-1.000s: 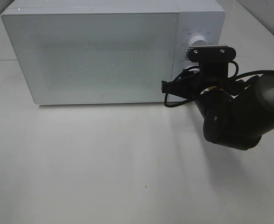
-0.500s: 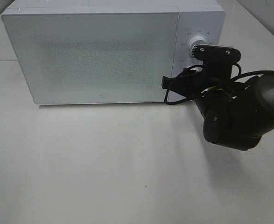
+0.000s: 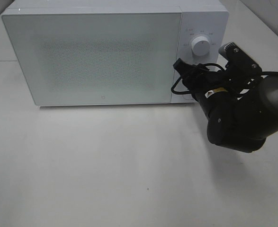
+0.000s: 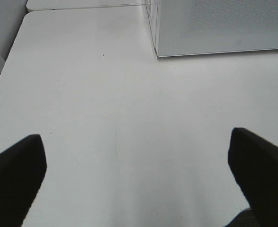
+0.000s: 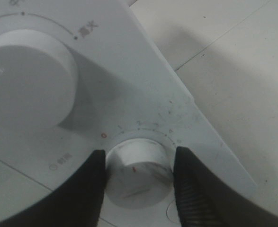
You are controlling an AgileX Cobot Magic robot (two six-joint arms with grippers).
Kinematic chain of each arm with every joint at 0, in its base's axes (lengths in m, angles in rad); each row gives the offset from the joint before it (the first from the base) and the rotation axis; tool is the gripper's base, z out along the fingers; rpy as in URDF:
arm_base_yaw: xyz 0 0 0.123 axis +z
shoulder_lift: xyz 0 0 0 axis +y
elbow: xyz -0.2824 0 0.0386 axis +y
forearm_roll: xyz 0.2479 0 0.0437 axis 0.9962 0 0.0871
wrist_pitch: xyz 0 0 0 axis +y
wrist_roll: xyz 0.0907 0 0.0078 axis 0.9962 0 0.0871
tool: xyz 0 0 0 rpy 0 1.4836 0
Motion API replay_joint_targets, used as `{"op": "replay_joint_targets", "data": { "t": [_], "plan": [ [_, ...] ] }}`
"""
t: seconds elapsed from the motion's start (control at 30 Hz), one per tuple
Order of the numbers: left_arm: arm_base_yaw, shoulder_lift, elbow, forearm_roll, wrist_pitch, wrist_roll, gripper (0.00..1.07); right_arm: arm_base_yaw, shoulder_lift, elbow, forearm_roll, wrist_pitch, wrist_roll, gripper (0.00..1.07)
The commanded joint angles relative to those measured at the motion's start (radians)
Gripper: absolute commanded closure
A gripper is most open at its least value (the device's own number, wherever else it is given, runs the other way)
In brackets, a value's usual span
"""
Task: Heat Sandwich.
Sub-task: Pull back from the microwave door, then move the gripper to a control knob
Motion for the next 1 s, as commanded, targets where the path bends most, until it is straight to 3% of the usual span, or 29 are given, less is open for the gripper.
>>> {"op": "replay_joint_targets", "data": {
  "t": [0.03, 0.27, 1.0],
  "plan": [
    [0.002, -0.029, 0.005, -0.001, -0.013, 0.000, 0.07, 0.000, -0.002, -0.010, -0.022, -0.024, 0.107, 0.95],
    [0.002, -0.029, 0.005, -0.001, -0.013, 0.000, 0.07, 0.000, -0.002, -0.010, -0.022, -0.021, 0.386, 0.95],
    [0.002, -0.029, 0.005, -0.001, -0.013, 0.000, 0.07, 0.000, -0.002, -0.010, 0.005, 0.031, 0.966, 0.93]
  ]
}}
